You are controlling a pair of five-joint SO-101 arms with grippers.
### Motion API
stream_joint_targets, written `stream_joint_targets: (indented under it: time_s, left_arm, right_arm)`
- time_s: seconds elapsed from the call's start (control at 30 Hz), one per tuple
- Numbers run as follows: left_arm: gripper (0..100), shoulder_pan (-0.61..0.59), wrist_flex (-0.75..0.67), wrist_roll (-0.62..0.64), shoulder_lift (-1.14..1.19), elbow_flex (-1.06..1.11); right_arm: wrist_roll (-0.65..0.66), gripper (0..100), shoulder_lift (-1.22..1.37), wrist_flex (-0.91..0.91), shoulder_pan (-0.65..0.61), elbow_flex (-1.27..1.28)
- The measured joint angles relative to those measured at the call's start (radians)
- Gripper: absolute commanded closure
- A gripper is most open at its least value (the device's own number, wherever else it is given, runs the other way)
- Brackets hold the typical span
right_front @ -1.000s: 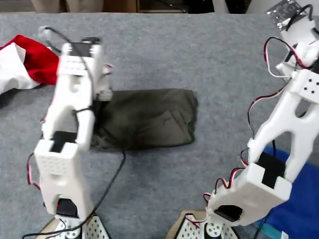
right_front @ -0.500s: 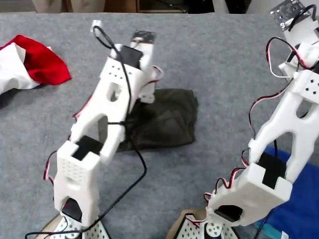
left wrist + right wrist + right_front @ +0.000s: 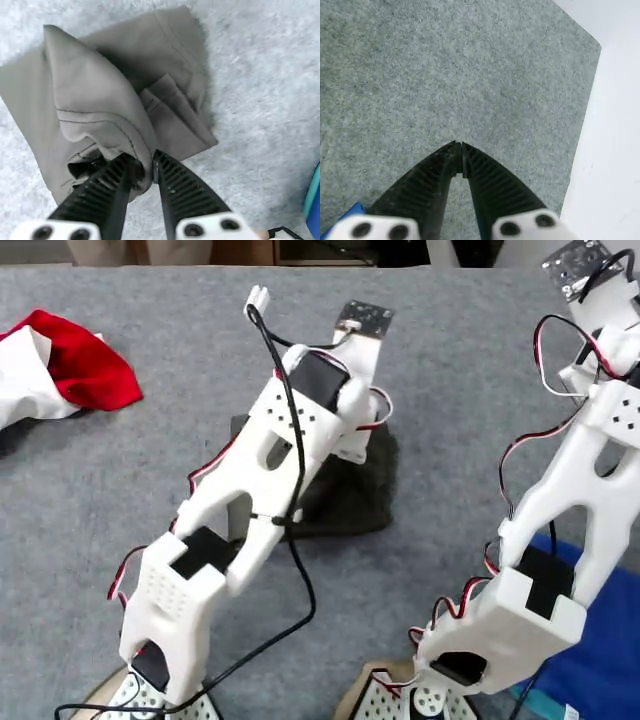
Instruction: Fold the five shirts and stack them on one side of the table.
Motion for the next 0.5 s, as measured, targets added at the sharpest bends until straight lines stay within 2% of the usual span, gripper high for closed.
stream_joint_targets:
  time_s: [0.27, 0.5]
  left_arm:
    - [98, 0.017, -0.02, 0.048, 0.127, -0.018]
    - [98, 0.023, -0.023, 0.048, 0.227, -0.161]
  right_arm:
    - [0.0, 99.1, 0.0, 0.0, 0.0, 0.0]
    - [0.0, 99.1, 0.0, 0.0, 0.0, 0.0]
